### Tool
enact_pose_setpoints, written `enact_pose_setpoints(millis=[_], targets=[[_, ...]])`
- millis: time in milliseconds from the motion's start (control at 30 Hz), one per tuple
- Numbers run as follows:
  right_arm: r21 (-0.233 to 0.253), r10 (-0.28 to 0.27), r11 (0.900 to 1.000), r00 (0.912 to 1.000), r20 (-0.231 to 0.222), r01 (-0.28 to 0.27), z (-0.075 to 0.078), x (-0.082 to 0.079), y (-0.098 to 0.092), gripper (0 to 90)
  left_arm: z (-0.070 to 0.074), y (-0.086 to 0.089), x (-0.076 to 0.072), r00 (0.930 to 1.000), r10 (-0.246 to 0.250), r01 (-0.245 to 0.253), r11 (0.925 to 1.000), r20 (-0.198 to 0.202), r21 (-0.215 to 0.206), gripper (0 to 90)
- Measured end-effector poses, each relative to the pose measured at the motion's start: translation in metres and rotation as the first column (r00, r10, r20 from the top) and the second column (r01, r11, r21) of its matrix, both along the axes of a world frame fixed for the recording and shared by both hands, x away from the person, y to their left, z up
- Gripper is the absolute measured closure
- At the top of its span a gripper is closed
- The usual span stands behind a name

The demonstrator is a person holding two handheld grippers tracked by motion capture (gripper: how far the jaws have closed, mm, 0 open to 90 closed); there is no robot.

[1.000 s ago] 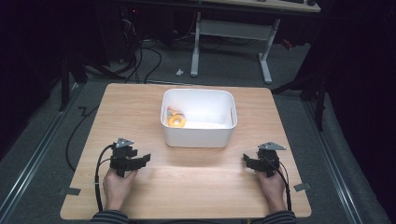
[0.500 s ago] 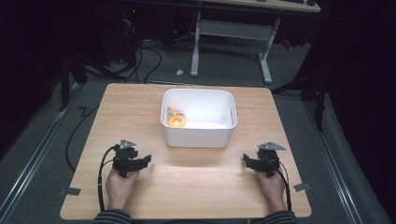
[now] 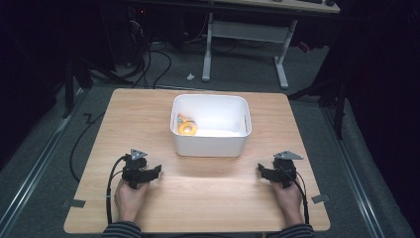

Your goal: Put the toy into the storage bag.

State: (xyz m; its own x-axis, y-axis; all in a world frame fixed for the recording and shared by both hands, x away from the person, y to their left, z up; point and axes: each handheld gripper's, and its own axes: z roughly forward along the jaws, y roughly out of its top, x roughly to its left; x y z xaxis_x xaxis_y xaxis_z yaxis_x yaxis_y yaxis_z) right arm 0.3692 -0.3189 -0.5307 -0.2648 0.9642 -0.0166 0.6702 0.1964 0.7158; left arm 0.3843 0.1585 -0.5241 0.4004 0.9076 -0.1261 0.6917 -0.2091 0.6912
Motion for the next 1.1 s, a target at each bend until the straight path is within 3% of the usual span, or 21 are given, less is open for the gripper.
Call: enact_pose_setpoints(millis=[367, 700, 1100], targets=[[-0.001, 0.002, 1.000, 1.0000, 0.001, -0.002, 0.000, 0.000, 0.000, 25.6, -0.004, -0.005, 0.000, 0.9995, 0.006, -0.007, 0.9995, 0.032, 0.029, 36.2], [-0.001, 0.002, 1.000, 1.0000, 0.001, -0.002, 0.000, 0.000, 0.000, 25.6, -0.012, -0.011, -0.004, 0.9941, 0.005, -0.013, 0.9973, 0.108, 0.073, 31.4], [-0.001, 0.000, 1.000, 1.0000, 0.001, 0.000, 0.000, 0.000, 0.000, 25.6, -0.012, -0.012, -0.004, 0.9946, -0.001, -0.007, 0.9971, 0.104, 0.076, 27.5]])
